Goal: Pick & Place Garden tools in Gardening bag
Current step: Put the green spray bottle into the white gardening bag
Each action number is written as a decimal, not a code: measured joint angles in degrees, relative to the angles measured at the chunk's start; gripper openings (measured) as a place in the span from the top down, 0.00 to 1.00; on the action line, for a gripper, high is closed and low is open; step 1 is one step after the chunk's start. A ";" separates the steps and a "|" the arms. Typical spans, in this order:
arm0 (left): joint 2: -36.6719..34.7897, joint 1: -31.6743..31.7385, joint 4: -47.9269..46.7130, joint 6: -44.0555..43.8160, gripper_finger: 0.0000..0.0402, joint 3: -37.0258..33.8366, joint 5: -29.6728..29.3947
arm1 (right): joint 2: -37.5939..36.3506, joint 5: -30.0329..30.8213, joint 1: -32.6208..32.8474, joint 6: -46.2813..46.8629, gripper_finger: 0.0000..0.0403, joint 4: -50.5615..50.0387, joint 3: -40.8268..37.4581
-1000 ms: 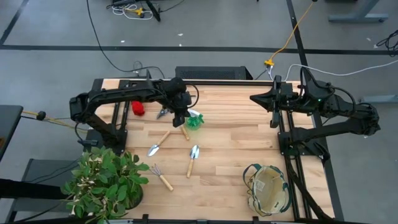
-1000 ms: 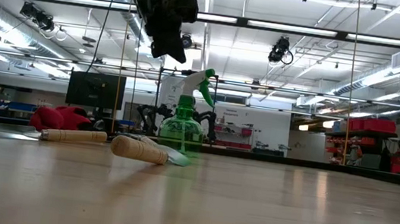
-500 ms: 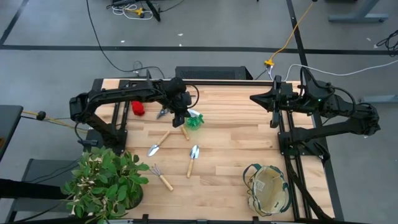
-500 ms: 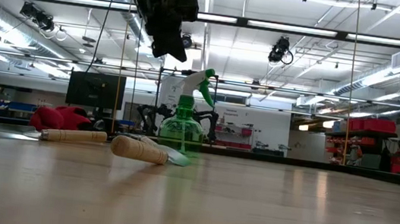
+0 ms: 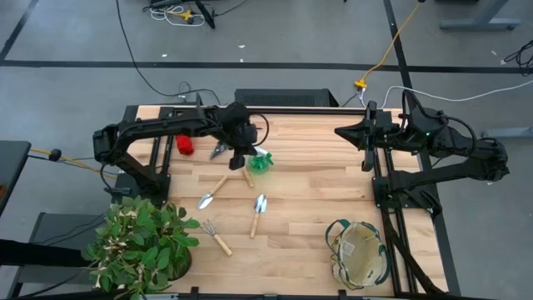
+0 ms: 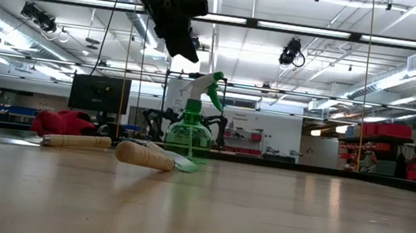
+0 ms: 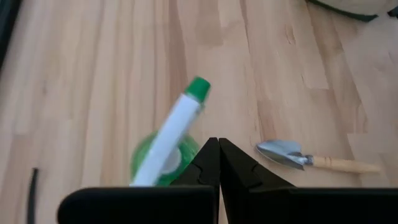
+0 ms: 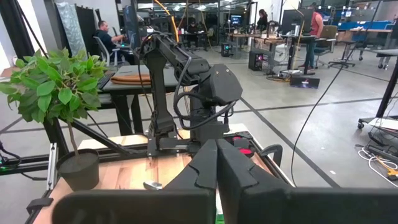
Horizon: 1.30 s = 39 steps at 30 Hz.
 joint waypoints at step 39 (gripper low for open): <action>6.88 2.03 3.20 11.16 0.42 -0.04 -3.14 | 0.02 -0.36 0.00 0.00 0.97 -0.08 0.00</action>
